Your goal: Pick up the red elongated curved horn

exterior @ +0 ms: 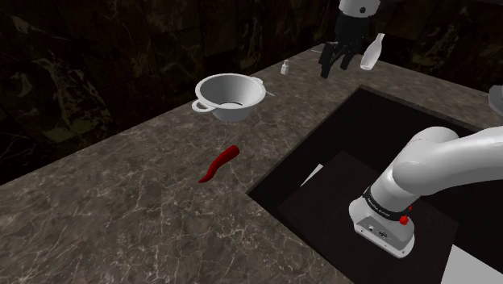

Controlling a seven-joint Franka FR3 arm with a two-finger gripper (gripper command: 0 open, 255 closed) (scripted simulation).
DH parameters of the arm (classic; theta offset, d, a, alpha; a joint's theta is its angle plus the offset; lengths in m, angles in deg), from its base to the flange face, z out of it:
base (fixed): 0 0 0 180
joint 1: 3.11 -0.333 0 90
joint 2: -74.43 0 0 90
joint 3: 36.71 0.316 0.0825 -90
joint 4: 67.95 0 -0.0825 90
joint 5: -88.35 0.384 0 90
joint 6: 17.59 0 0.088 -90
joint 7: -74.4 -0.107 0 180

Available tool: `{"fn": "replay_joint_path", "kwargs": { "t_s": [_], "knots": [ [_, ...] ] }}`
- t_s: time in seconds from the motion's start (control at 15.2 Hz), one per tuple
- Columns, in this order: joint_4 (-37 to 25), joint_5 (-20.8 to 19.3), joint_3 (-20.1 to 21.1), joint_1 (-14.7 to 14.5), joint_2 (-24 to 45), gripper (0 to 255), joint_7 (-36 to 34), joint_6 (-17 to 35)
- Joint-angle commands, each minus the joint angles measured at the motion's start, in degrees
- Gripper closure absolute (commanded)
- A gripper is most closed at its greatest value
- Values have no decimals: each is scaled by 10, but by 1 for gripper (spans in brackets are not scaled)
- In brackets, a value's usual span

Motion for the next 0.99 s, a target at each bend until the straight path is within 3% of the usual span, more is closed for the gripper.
{"fn": "replay_joint_path", "kwargs": {
  "t_s": [0.0, 0.46, 0.92],
  "knots": [
    [0, 0, 0, 0, 0, 0, 0, 0],
    [98, 71, 83, 0, -20, 0, -166, 90],
    [148, 140, 183, 0, 22, 0, -334, 202]
  ]
}}
